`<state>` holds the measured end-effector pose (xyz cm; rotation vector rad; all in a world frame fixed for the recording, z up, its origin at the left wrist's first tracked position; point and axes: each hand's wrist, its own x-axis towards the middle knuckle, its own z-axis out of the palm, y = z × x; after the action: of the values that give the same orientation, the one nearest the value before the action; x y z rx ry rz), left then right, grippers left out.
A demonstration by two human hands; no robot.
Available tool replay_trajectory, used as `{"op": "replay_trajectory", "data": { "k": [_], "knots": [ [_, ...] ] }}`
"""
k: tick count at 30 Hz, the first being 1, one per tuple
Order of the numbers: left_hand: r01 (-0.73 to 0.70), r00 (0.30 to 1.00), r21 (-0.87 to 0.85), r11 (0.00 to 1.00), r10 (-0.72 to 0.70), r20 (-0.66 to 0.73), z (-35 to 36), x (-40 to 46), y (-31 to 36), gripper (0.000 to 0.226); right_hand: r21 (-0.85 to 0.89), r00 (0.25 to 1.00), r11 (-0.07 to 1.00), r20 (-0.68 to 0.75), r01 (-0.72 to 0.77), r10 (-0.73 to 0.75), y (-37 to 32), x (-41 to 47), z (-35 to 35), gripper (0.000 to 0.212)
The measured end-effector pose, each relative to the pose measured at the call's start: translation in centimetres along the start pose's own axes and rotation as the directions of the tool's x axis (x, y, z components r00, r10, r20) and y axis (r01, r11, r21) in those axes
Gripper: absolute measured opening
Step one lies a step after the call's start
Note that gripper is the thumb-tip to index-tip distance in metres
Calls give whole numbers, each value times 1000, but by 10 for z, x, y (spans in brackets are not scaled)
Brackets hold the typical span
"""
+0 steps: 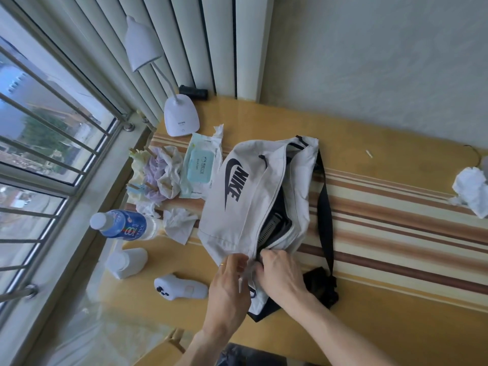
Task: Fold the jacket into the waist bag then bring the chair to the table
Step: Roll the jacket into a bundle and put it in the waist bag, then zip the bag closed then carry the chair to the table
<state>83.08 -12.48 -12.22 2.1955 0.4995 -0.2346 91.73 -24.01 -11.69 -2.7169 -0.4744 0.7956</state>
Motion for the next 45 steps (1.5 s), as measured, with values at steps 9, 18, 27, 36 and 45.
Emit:
{"op": "replay_trajectory", "data": {
  "k": [9,18,27,36,45],
  "knots": [
    [-98,995,154,983,100,-1,-9,17,24,21,22,971,978,114,209,-210,-4,-30,-57,30],
    [-37,999,140,989,40,-18,-13,10,15,21,164,973,986,227,8,-46,22,63,-128,31],
    [26,1000,159,987,-23,-19,-14,4,0,29,465,942,825,62,-319,330,70,189,-186,23],
    [9,999,131,991,-14,38,-12,4,0,25,755,856,586,-64,-295,513,76,192,-166,30],
    [19,999,83,996,-22,30,-1,-8,-7,12,500,982,854,-34,-143,184,75,29,-44,59]
  ]
}}
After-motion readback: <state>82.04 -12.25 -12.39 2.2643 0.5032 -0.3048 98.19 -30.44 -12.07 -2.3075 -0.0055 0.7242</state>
